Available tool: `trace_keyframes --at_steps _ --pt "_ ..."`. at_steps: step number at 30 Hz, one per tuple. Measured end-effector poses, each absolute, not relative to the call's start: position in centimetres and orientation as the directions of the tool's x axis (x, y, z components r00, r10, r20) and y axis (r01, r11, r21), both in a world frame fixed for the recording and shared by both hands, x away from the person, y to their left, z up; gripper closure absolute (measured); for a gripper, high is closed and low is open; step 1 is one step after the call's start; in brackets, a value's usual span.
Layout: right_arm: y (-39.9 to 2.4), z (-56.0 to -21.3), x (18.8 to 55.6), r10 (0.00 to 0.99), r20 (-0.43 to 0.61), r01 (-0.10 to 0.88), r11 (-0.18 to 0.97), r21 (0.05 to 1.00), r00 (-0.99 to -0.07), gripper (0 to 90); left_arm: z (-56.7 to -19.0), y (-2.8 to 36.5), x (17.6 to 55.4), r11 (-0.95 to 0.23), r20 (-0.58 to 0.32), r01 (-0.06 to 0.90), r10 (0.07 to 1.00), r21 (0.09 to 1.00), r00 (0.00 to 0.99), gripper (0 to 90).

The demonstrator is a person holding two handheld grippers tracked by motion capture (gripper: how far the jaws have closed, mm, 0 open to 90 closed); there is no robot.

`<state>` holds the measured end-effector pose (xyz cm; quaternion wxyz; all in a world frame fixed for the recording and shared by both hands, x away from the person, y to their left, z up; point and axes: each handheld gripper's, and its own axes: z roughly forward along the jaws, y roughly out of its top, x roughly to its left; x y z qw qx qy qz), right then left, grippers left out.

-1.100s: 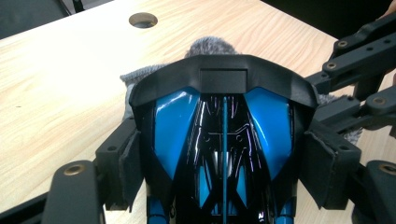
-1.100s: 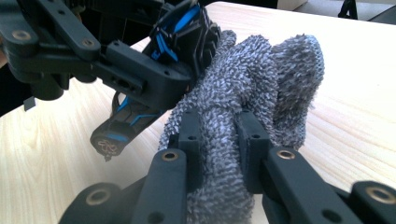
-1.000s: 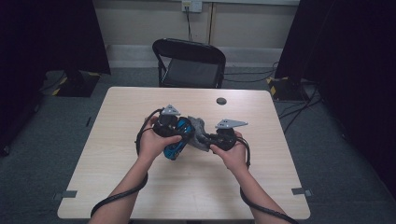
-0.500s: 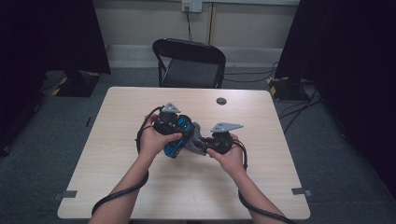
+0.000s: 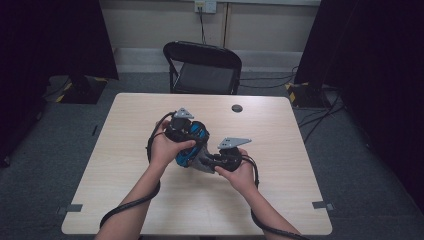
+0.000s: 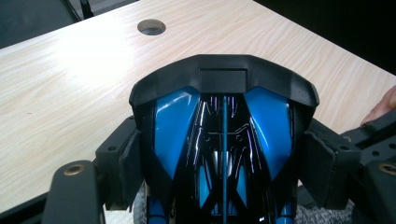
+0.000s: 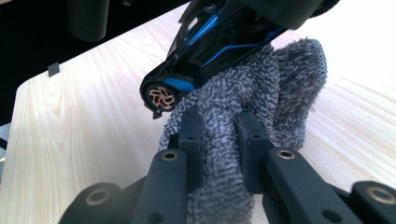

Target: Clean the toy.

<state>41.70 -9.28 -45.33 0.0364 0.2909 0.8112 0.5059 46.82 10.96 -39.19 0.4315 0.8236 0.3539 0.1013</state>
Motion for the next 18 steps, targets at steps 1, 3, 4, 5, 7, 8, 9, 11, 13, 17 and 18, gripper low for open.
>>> trace_keyframes --at_steps 1,3,4,5,7,8,9,11,13,17,18 --pt "-9.21 -45.41 41.64 0.506 0.236 0.435 0.321 0.841 -0.830 75.3 -39.21 10.95 46.82 -0.375 -0.141 0.498 0.671 0.782 0.728 25.5" --pt "-9.12 -45.48 41.56 0.500 0.233 0.432 0.328 0.840 -0.834 75.3 -39.26 10.92 46.85 -0.372 -0.142 0.498 0.673 0.784 0.726 25.5" --pt "-9.06 -45.52 41.52 0.498 0.234 0.431 0.329 0.840 -0.835 75.3 -39.26 10.92 46.86 -0.375 -0.141 0.498 0.672 0.782 0.727 25.5" --pt "-9.03 -45.55 41.51 0.495 0.231 0.429 0.332 0.840 -0.838 75.3 -39.27 10.92 46.88 -0.374 -0.143 0.499 0.672 0.782 0.727 25.5" --pt "-8.98 -45.59 41.48 0.487 0.232 0.427 0.337 0.839 -0.842 75.3 -39.27 10.89 46.92 -0.370 -0.145 0.500 0.673 0.783 0.725 25.6" --pt "-8.97 -45.62 41.47 0.484 0.230 0.423 0.340 0.840 -0.844 75.3 -39.25 10.91 46.95 -0.370 -0.147 0.501 0.672 0.782 0.725 25.6" --pt "-8.93 -45.67 41.44 0.481 0.231 0.423 0.341 0.839 -0.846 75.3 -39.22 10.89 47.00 -0.368 -0.147 0.501 0.674 0.783 0.724 25.6" --pt "-8.83 -45.79 41.37 0.477 0.233 0.425 0.346 0.837 -0.848 75.3 -39.18 10.81 47.06 -0.367 -0.150 0.502 0.673 0.783 0.725 25.6" --pt "-8.68 -45.95 41.31 0.469 0.236 0.424 0.349 0.836 -0.851 75.3 -39.11 10.72 47.12 -0.371 -0.143 0.498 0.673 0.784 0.726 25.5" --pt "-8.53 -46.13 41.26 0.460 0.241 0.425 0.354 0.833 -0.855 75.3 -38.92 10.66 47.25 -0.367 -0.144 0.496 0.673 0.787 0.726 25.5" --pt "-8.49 -46.20 41.23 0.455 0.241 0.424 0.360 0.831 -0.858 75.3 -38.88 10.63 47.26 -0.360 -0.147 0.497 0.675 0.790 0.723 25.5"
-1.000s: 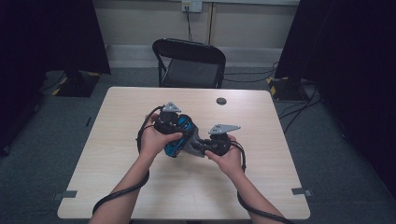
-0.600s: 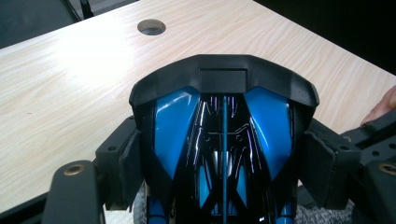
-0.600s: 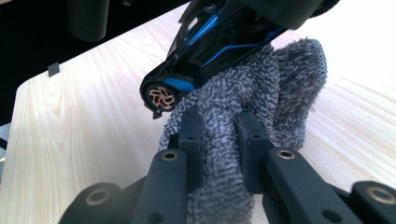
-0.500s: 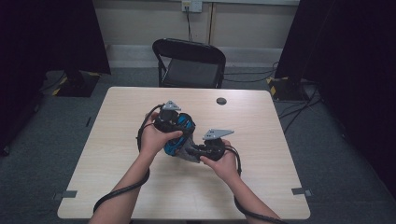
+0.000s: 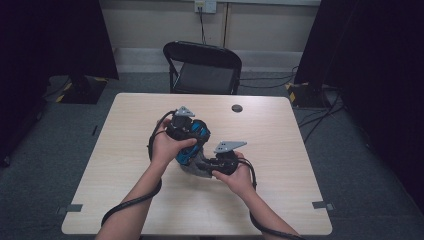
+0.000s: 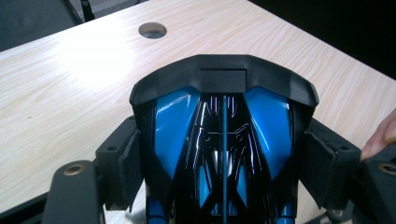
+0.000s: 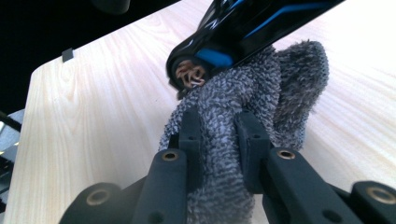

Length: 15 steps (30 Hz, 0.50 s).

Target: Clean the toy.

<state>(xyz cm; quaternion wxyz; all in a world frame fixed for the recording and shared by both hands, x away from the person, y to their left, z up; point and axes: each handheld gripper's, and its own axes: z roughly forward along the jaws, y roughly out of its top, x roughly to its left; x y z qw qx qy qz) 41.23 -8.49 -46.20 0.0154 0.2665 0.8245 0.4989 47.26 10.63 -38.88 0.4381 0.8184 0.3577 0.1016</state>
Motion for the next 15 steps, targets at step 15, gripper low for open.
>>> trace_keyframes --at_steps 15 --pt "-8.52 -46.03 41.10 0.422 0.215 0.402 0.425 0.811 -0.881 75.2 -37.91 11.48 47.76 -0.335 -0.141 0.481 0.685 0.810 0.715 25.6"
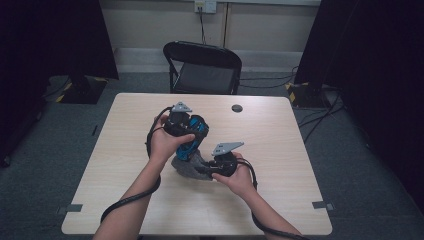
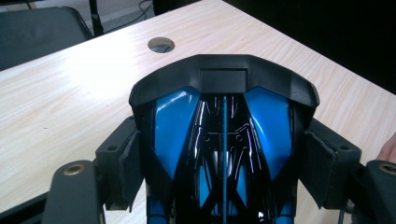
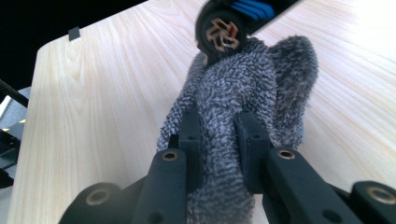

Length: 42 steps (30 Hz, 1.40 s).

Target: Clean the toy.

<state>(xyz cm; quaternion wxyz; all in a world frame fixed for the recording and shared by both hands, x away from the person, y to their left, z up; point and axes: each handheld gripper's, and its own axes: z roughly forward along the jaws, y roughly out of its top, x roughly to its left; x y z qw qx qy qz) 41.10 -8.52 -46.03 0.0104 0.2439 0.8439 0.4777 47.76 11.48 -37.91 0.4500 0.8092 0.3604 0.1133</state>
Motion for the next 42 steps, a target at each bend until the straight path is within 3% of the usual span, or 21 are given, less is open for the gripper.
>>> trace_keyframes --at_steps 20,42 --pt "-15.7 -43.6 44.8 0.621 0.202 0.469 0.302 0.830 -0.758 75.2 -38.5 12.1 46.4 -0.362 -0.121 0.462 0.668 0.809 0.735 25.5" --pt "-17.1 -41.1 46.2 0.670 0.197 0.456 0.235 0.858 -0.716 75.2 -40.3 10.8 44.9 -0.410 -0.120 0.457 0.626 0.789 0.770 25.5"
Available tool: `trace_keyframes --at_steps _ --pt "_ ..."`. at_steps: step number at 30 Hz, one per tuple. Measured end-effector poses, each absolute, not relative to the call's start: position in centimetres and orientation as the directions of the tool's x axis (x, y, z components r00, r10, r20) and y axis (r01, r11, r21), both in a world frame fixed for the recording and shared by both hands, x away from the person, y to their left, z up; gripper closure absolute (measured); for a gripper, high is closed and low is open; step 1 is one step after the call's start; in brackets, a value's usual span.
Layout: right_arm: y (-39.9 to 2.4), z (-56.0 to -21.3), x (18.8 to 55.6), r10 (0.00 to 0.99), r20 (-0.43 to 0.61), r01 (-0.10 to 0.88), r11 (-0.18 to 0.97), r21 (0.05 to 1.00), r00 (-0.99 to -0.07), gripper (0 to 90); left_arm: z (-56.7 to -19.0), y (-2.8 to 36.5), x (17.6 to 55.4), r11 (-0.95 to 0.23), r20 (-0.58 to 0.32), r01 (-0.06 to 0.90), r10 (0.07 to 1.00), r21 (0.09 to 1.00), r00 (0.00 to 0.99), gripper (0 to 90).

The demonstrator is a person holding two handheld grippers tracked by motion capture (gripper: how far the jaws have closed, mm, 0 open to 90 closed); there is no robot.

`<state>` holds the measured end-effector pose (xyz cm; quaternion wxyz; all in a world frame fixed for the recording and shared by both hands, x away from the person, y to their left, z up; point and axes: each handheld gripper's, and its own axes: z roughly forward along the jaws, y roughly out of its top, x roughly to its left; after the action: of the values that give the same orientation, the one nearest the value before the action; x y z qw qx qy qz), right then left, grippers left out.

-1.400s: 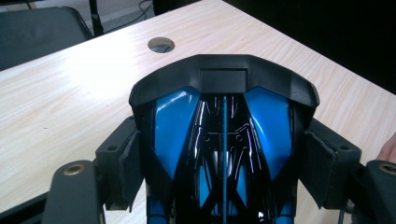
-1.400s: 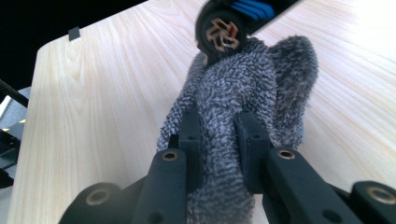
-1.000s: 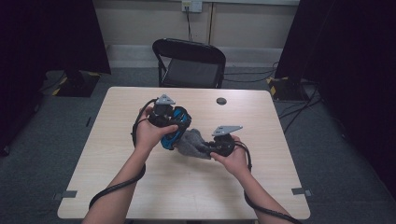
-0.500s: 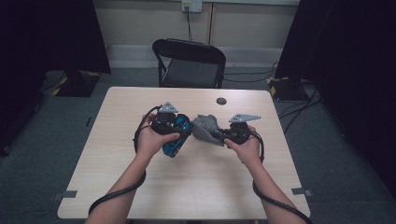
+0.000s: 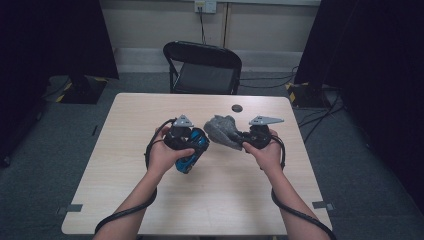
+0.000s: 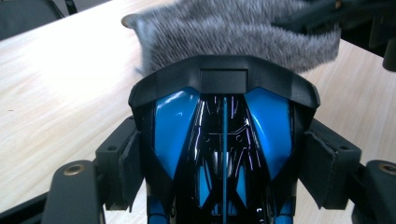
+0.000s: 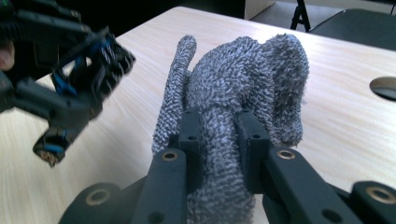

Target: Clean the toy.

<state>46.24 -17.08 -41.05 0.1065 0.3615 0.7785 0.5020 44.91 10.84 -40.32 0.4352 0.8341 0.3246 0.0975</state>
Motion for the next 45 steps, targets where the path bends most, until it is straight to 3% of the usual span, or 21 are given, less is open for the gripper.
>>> trace_keyframes --at_steps 14,45 --pt "-16.0 -40.0 46.0 0.640 0.207 0.431 0.215 0.876 -0.740 75.1 -41.2 9.7 44.9 -0.425 -0.125 0.465 0.619 0.776 0.775 25.5" --pt "-13.5 -42.3 44.8 0.568 0.217 0.430 0.271 0.861 -0.794 75.2 -39.5 9.8 45.6 -0.404 -0.107 0.453 0.641 0.795 0.760 25.5"
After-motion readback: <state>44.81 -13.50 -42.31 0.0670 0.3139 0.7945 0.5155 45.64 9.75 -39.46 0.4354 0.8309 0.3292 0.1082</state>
